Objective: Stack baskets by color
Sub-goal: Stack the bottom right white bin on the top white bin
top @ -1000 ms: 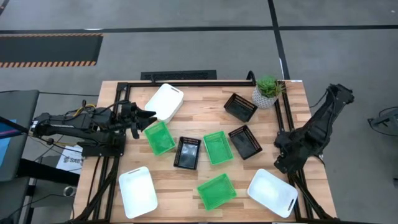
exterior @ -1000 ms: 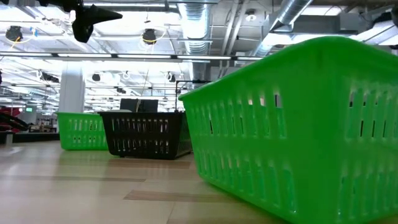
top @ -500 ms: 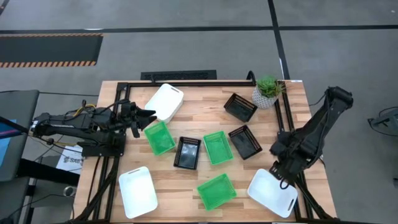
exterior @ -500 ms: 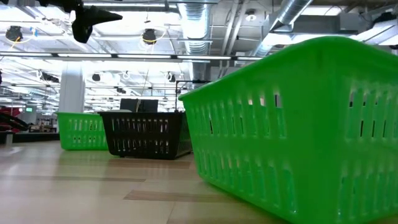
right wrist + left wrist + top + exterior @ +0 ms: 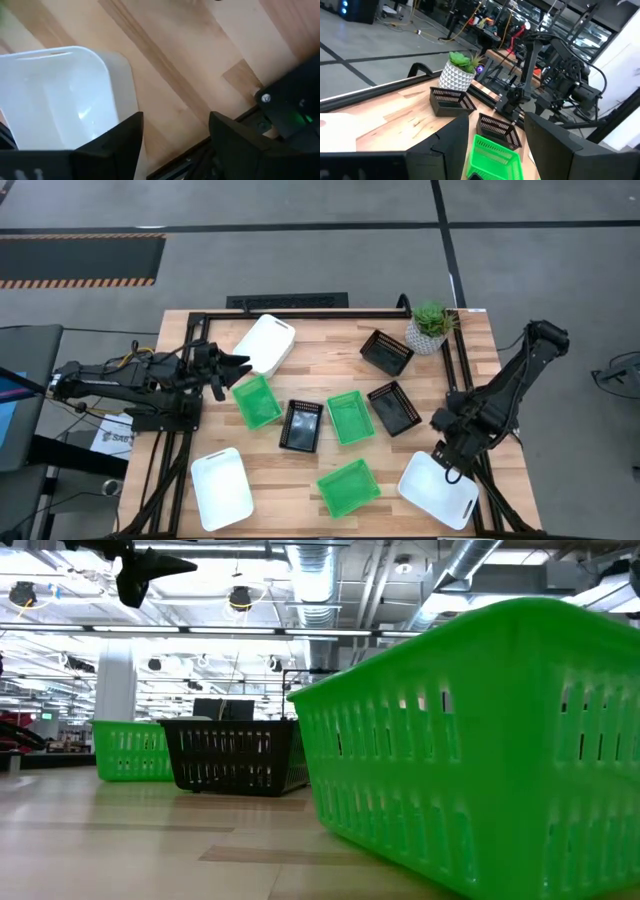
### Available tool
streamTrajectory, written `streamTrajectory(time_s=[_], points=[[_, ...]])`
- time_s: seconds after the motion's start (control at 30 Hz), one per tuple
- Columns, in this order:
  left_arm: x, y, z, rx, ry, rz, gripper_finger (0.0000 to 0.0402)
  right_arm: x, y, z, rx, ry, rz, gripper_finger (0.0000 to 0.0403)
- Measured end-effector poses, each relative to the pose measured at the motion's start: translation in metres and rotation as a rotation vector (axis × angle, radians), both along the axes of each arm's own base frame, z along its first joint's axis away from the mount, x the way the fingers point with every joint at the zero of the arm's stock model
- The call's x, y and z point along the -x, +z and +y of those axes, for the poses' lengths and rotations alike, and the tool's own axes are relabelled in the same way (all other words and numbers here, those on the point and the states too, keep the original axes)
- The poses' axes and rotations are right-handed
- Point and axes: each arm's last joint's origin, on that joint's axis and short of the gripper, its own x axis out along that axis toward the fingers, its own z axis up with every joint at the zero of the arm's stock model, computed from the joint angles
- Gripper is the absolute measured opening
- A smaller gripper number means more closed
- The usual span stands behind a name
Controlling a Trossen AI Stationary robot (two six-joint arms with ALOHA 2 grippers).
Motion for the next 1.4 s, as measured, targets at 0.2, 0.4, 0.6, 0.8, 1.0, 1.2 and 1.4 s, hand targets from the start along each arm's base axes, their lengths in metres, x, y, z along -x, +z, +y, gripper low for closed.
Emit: streamTrajectory(time_s=[0.2, 0.4, 0.6, 0.8, 1.0, 1.2, 1.4], points=[[0.001, 0.0, -0.001, -0.003, -0.03, 0.005, 0.0194, -0.001, 0.0, -0.001, 0.008, 0.039, -0.002, 0.0253], [0.001, -0.003, -0.002, -0.001, -0.067, 0.039, 0.0219, 0.0, -0.011, 0.001, 0.01, 0.044, 0.021, 0.0253], [0.001, -0.005, -0.003, 0.008, -0.109, 0.049, 0.0224, -0.005, -0.02, 0.008, -0.029, 0.056, 0.041, 0.0253], [0.001, -0.005, -0.003, 0.009, -0.114, 0.048, 0.0224, -0.006, -0.019, 0.013, -0.059, 0.073, 0.013, 0.0253], [0.001, -0.004, -0.003, 0.009, -0.113, 0.047, 0.0224, -0.004, -0.019, 0.018, -0.06, 0.077, -0.026, 0.0253], [0.001, -0.004, -0.003, 0.005, -0.105, 0.047, 0.0224, -0.002, -0.019, 0.022, -0.076, 0.074, -0.039, 0.0253], [0.001, -0.004, -0.003, 0.005, -0.1, 0.046, 0.0224, -0.003, -0.014, 0.025, -0.12, 0.064, -0.098, 0.0253]])
